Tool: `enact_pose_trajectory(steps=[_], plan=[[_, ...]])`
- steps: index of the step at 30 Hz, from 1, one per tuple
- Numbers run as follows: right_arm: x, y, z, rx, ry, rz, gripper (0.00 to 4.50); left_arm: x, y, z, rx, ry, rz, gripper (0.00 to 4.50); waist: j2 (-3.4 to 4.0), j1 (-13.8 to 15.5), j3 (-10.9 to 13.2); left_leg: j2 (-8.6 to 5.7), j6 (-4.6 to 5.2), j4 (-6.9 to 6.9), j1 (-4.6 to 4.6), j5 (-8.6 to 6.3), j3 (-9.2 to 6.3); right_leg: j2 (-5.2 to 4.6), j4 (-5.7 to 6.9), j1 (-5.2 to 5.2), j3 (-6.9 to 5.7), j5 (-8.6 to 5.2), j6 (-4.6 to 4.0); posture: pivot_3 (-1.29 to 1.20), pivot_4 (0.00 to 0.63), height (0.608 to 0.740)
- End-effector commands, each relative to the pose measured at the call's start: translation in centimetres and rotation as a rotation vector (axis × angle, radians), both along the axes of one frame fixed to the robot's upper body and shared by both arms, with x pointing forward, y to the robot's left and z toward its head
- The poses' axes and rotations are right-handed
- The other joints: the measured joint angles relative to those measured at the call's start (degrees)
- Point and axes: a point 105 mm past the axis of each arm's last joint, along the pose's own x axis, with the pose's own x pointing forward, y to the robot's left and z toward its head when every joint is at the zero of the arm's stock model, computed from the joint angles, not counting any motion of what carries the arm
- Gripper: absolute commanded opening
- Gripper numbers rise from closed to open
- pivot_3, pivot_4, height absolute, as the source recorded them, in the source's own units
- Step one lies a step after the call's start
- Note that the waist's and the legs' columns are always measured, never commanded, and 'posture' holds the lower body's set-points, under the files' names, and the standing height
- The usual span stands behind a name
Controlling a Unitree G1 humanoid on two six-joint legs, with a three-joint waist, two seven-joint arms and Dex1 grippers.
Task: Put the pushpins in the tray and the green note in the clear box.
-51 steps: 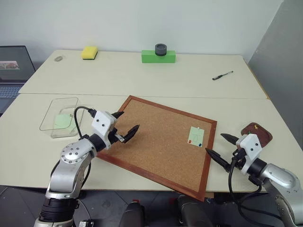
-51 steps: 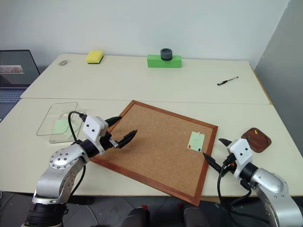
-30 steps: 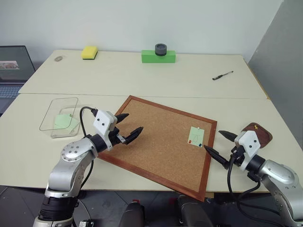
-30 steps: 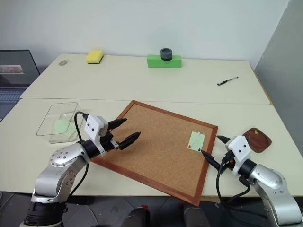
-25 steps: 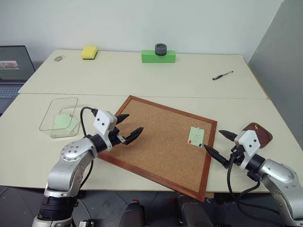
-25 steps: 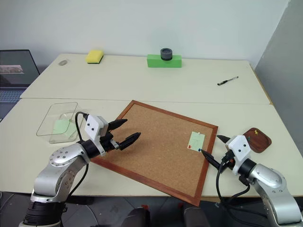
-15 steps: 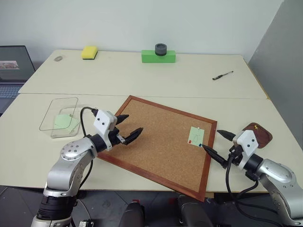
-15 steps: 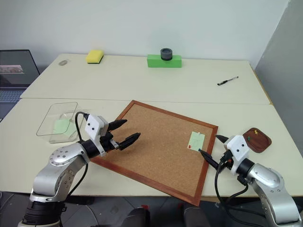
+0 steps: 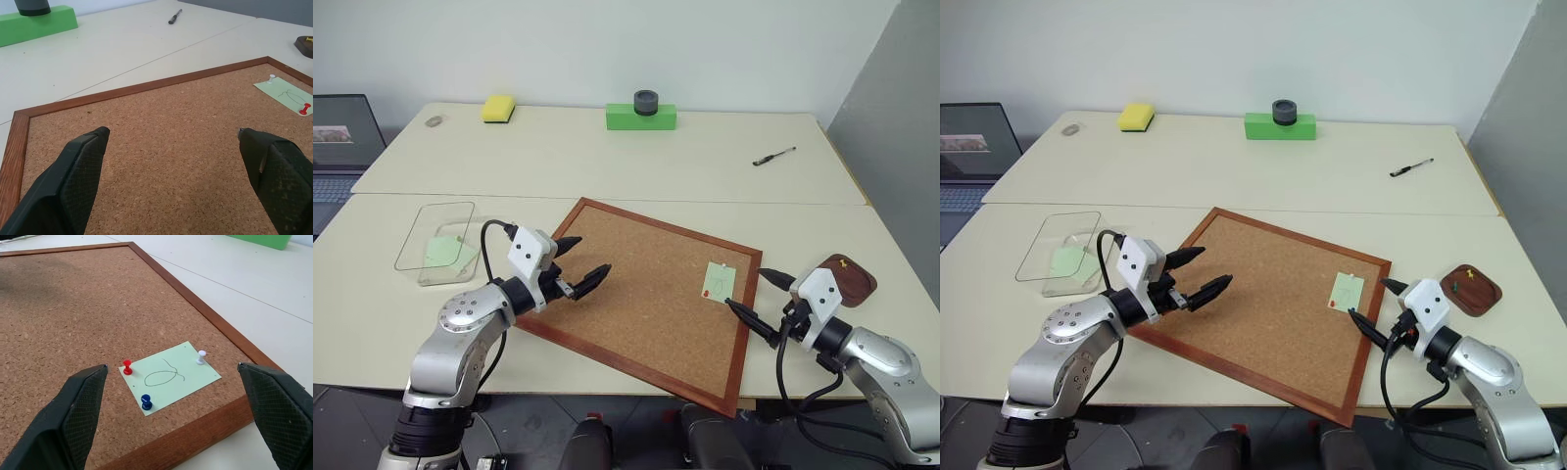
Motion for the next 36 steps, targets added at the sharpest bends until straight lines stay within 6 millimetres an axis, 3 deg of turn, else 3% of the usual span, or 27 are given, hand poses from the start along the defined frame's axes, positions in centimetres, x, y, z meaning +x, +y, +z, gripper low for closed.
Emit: enact_pose_trajectory(steps=[1, 2, 8, 13, 24, 32, 36], plan=[[0.0, 0.5, 1.1, 0.008, -0.049, 0.015, 4.50, -0.6, -1.5, 1.5, -0.025, -0.044, -0.080, 4.30, 0.00, 0.00, 0.00, 0.00, 0.00, 0.00, 0.00, 0.00, 0.00, 0.00, 0.00, 0.00, 0.00, 0.00, 0.00, 0.00, 0.150, 0.740], [0.0, 0.5, 1.1, 0.009, -0.052, 0.016, 4.50, -0.7, -1.7, 1.5, -0.028, -0.046, -0.091, 4.30, 0.00, -0.01, 0.00, 0.00, 0.00, 0.00, 0.00, 0.00, 0.00, 0.00, 0.00, 0.00, 0.00, 0.00, 0.00, 0.00, 0.150, 0.740], [-0.3, 0.9, 1.6, 0.006, -0.074, 0.028, 4.50, -0.5, -3.9, 1.8, -0.033, -0.041, -0.179, 3.18, 0.00, -0.01, 0.00, 0.00, 0.00, 0.00, 0.00, 0.00, 0.00, 0.00, 0.00, 0.00, 0.00, -0.01, -0.01, 0.00, 0.150, 0.740], [-0.2, 1.1, 2.0, 0.035, -0.089, 0.008, 4.50, 0.2, -6.1, 1.2, -0.033, -0.008, -0.251, 2.05, 0.00, 0.00, 0.00, -0.01, 0.00, 0.01, -0.01, 0.00, 0.00, 0.01, 0.00, 0.01, -0.01, 0.02, 0.03, 0.00, 0.150, 0.740], [1.5, 0.8, 2.8, 0.053, -0.074, -0.060, 4.50, 0.8, -8.9, -3.4, 0.034, 0.095, -0.333, 0.04, 0.00, -0.06, 0.00, -0.02, 0.00, 0.02, -0.01, 0.00, 0.00, 0.01, 0.01, 0.00, 0.01, 0.03, 0.06, 0.00, 0.150, 0.740], [3.8, 0.5, 2.6, 0.080, 0.002, -0.112, 4.50, 0.8, -9.0, -6.2, 0.072, 0.148, -0.321, 0.04, 0.01, -0.02, -0.01, -0.03, 0.00, -0.01, 0.00, 0.00, -0.01, 0.01, 0.01, 0.02, 0.01, 0.05, 0.09, 0.00, 0.150, 0.740], [4.5, 0.7, 1.8, 0.055, 0.050, -0.093, 4.50, 0.4, -8.9, -6.5, 0.071, 0.157, -0.323, 0.04, 0.03, -0.05, -0.02, -0.03, 0.00, -0.01, 0.00, 0.00, -0.01, 0.01, 0.00, 0.02, 0.02, 0.06, 0.10, 0.00, 0.150, 0.740]])
